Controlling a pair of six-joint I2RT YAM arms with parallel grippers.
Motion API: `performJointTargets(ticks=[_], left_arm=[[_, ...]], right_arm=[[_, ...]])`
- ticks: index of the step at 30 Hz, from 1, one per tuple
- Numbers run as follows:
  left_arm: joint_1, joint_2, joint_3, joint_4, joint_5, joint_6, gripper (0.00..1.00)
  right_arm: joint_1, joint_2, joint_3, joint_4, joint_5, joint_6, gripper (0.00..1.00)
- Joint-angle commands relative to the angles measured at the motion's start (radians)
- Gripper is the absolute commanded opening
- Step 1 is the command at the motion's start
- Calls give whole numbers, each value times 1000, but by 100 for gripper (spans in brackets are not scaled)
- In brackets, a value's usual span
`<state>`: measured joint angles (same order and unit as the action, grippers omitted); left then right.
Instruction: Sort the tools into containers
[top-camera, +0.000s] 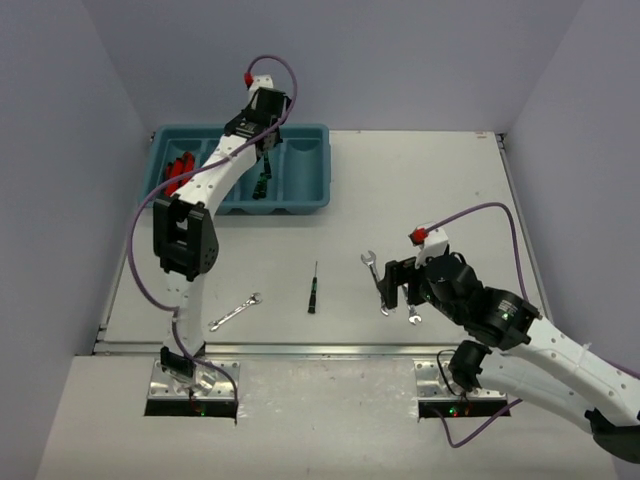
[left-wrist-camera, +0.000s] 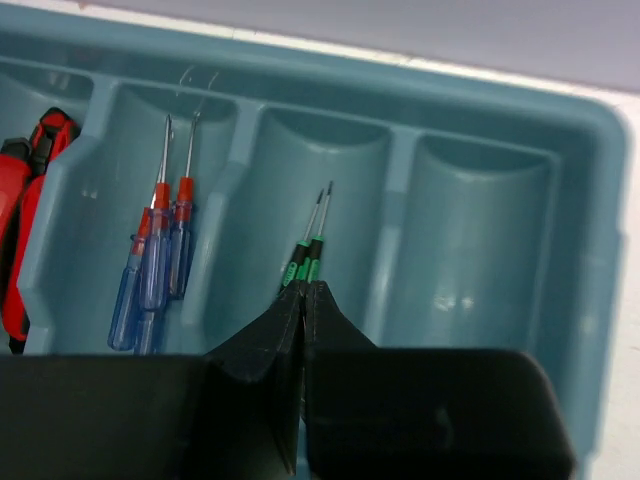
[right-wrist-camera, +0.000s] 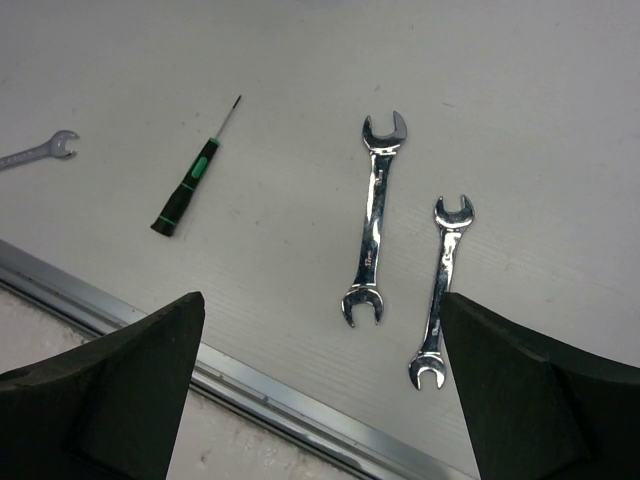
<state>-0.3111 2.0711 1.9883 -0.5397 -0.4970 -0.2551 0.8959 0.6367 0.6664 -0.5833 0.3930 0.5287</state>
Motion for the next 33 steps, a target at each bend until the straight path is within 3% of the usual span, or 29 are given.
performJointTargets(ticks=[1,10,17,19,20,23,25,30,33], left_arm=[[27,125,160,-150,-56,93,0],[31,124,129,-112,-12,97,0],[33,187,240,-169,16,100,1],[33,188,235,-156,21,100,12],[33,191,231,-149,22,96,24],[33,198,233,-161,14,76,79],[33,180,231,-173,23,56,100],[24,-90,105,-165,30,-64,100],[-30,-466,-258,17,44,-110,100]], right_arm=[[-4,-21,-17,-14,-42,30,99],[-4,54,29,-24,-79,33,99],[-5,167,123,-21,-55,14,99],[-4,197,140,-18,-48,8,99],[-3,219,148,-10,-48,5,99],[-5,248,152,22,-73,3,99],[-5,271,136,56,-90,-2,99],[-5,390,139,164,-165,46,99],[-3,640,252,150,-223,109,99]])
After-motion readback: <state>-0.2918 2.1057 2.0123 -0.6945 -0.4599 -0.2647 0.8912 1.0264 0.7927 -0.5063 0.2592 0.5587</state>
